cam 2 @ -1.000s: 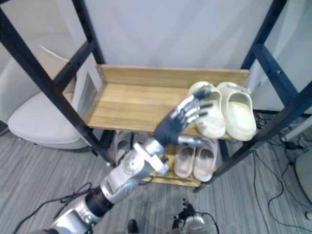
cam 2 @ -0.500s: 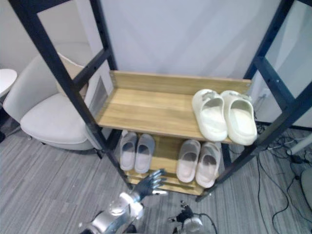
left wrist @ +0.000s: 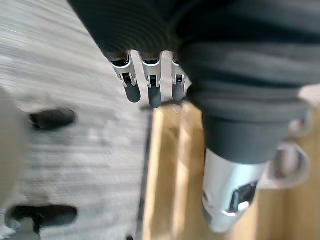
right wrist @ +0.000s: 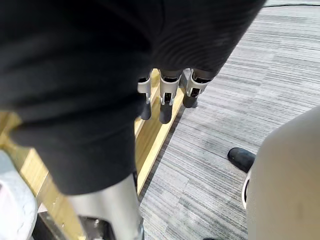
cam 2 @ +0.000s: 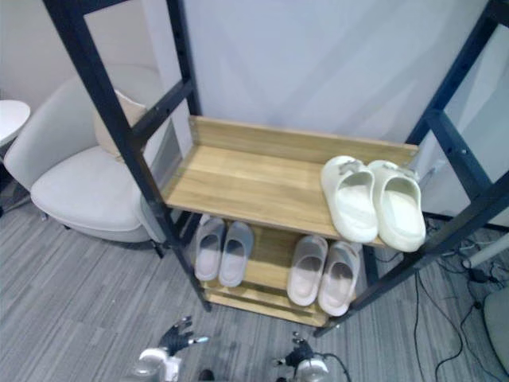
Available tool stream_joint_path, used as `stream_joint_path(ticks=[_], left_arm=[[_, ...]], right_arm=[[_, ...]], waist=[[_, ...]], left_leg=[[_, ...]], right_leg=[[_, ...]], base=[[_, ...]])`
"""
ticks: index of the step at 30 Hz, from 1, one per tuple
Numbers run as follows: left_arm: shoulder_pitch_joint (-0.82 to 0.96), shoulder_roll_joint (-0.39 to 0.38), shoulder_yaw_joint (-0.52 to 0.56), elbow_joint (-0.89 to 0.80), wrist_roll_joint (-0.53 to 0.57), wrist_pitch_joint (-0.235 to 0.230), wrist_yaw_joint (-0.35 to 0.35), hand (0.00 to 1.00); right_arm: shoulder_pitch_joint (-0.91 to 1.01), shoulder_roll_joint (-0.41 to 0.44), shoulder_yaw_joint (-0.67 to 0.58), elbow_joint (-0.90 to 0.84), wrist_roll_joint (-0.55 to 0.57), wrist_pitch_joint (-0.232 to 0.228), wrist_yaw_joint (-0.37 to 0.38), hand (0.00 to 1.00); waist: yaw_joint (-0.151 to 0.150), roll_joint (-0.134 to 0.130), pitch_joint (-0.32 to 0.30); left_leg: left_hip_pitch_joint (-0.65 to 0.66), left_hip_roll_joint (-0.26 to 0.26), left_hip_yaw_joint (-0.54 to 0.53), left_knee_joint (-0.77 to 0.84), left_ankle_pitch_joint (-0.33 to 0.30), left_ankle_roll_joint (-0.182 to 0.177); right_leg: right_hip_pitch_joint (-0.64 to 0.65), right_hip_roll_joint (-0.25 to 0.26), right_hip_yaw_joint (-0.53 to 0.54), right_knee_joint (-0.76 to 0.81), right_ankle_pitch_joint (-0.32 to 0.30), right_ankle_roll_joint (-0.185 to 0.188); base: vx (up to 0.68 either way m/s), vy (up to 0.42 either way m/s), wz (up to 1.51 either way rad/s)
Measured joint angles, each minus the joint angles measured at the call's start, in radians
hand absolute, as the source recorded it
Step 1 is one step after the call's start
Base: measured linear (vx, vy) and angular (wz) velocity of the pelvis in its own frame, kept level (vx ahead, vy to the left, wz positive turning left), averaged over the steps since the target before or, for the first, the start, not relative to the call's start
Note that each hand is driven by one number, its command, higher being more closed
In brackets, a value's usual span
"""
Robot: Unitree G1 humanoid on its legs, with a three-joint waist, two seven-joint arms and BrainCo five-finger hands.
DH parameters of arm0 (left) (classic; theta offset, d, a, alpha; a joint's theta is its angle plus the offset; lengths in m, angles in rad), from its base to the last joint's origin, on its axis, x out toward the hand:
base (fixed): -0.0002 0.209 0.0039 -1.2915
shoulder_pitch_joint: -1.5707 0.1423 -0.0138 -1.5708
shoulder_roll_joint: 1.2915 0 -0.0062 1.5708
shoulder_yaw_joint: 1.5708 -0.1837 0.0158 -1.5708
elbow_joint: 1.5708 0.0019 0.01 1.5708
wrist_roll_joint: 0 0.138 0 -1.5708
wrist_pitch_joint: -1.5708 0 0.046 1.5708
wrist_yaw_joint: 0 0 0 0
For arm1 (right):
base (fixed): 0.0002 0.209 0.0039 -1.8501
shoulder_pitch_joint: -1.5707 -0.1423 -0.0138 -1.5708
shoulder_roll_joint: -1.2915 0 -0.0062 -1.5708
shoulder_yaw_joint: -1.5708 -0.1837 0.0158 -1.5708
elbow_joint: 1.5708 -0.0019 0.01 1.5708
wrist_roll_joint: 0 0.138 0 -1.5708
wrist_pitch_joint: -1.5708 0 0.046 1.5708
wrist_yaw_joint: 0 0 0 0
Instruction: Organize the slippers on the shoe rack
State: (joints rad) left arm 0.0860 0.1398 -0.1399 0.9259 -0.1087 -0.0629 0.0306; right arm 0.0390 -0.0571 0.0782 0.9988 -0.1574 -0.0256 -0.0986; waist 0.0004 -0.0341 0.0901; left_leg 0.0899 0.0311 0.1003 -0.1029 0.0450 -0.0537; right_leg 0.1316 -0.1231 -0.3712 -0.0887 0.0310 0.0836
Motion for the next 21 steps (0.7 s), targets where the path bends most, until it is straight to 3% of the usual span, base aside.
stream_joint_path(ticks=[11,13,15,18,20,21], left_arm=[[0.026,-0.041,0.115,0.041,0.048,-0.011,0.049,0.0],[0.028,-0.046,0.123,0.041,0.047,-0.013,0.051,0.0],[0.029,-0.044,0.123,0.038,0.044,-0.017,0.052,0.0],[0.029,-0.05,0.12,0.036,0.035,-0.018,0.053,0.0],[0.025,-0.041,0.12,0.02,0.028,-0.018,0.054,0.0],[0.026,-0.039,0.122,0.008,0.027,-0.018,0.057,0.0]], right_arm=[[-0.002,0.0,-0.037,0.0,0.004,-0.004,0.001,0.0],[-0.007,-0.001,-0.045,0.0,0.009,-0.004,0.002,0.0],[-0.008,0.004,-0.065,0.0,0.028,-0.004,0.004,0.0],[-0.018,-0.001,-0.065,-0.007,0.042,-0.005,0.013,0.0],[-0.024,0.001,-0.063,-0.009,0.041,-0.005,0.013,0.0],[-0.02,0.003,-0.054,-0.014,0.043,0.001,0.016,0.0]], waist=[[0.006,0.013,0.005],[0.006,0.019,0.009],[0.007,0.008,0.016],[0.003,0.01,0.024],[0.0,0.005,0.035],[0.001,-0.004,0.032]], left_leg=[[0.02,-0.003,0.049,-0.005,-0.024,-0.004],[0.022,-0.004,0.054,0.0,-0.036,0.006],[0.038,-0.023,0.049,0.0,-0.048,0.016],[0.052,-0.041,0.004,0.019,-0.074,0.032],[0.05,-0.045,-0.068,0.042,-0.078,0.039],[0.039,-0.042,-0.109,0.054,-0.076,0.042]], right_leg=[[-0.01,-0.001,0.052,0.007,-0.007,0.006],[-0.05,-0.019,0.058,0.104,-0.062,0.006],[-0.105,-0.071,0.064,0.281,-0.153,0.024],[-0.211,-0.122,0.148,0.588,-0.168,0.025],[-0.266,-0.105,0.272,0.716,-0.164,0.007],[-0.266,-0.076,0.34,0.7,-0.209,0.012]], base=[[0.0,0.015,-0.14],[0.06,0.052,-0.08],[0.06,0.041,0.1],[0.07,0.039,0.35],[0.15,-0.037,1.0],[0.17,-0.11,1.26]])
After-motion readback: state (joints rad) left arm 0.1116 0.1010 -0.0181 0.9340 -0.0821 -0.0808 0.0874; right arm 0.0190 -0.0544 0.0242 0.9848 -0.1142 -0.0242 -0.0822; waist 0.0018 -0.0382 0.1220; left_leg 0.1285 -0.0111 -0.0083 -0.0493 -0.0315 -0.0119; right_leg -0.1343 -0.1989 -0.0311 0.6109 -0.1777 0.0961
